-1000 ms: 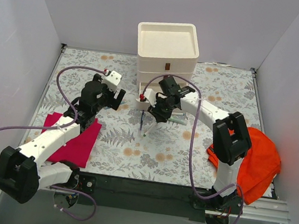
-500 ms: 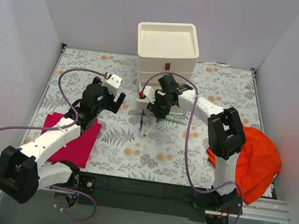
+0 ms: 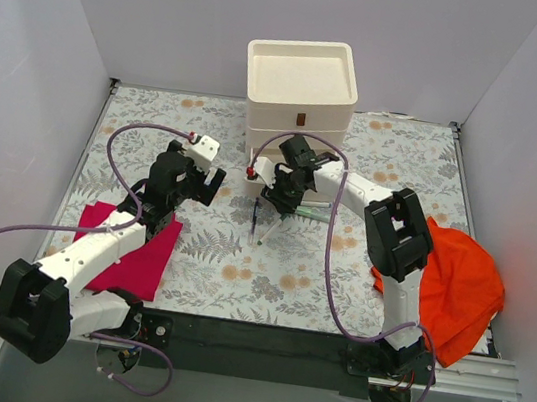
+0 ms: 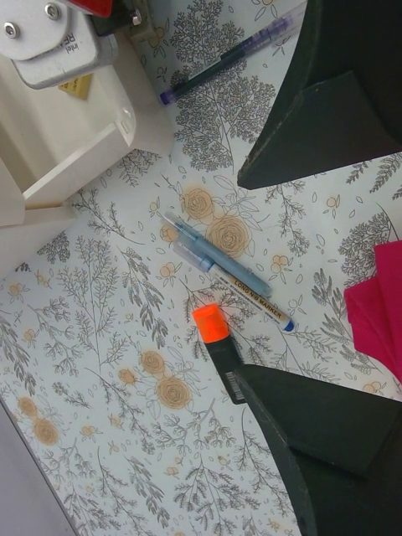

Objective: Sort the stationery into containers
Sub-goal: Pick up the stationery from the center of the board.

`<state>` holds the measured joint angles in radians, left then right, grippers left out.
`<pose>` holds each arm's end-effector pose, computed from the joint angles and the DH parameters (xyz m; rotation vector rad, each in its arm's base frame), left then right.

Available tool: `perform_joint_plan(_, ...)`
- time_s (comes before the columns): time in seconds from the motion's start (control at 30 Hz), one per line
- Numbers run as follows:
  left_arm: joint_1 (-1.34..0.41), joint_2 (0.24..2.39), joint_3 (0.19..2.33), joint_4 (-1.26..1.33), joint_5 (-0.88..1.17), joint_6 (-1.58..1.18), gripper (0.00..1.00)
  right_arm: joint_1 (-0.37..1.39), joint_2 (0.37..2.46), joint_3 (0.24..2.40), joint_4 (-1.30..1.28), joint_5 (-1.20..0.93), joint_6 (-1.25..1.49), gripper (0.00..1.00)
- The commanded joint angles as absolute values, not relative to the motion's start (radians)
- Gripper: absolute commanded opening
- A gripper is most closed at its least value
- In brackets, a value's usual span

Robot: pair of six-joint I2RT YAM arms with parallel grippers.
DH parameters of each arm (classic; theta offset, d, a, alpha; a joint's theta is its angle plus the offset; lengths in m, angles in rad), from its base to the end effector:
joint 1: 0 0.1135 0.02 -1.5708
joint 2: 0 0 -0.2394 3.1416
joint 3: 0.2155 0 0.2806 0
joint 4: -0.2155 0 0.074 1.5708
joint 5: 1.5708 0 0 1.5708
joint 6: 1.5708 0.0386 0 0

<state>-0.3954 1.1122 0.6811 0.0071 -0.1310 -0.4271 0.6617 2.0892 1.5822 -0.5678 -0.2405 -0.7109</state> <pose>0.2700 -0.1072 0.2219 -0.1170 2.0097 -0.3983 0.3576 0.2902 0.1428 -1.7256 1.9799 0.3007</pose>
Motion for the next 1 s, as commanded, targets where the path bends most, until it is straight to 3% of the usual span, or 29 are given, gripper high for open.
perform_joint_plan(0.0,-0.399,1.114,0.681,0.012,-0.129,-0.436,0.87,0.653,2.118,1.602,-0.518,-0.199,-0.707,0.43)
perform_joint_plan(0.27,-0.399,1.121,0.686,0.012,-0.120,-0.442,0.87,0.660,2.121,1.516,-0.488,-0.100,-0.699,0.41)
perform_joint_plan(0.5,-0.399,1.131,0.690,0.021,-0.109,-0.446,0.87,0.666,2.103,1.459,-0.476,-0.074,-0.696,0.15)
perform_joint_plan(0.6,-0.400,1.129,0.692,0.021,-0.107,-0.445,0.87,0.667,2.071,1.444,-0.476,-0.084,-0.684,0.10)
perform_joint_plan(0.97,-0.399,1.120,0.683,0.049,-0.103,-0.442,0.87,0.670,1.775,1.420,-0.499,-0.204,-0.718,0.06)
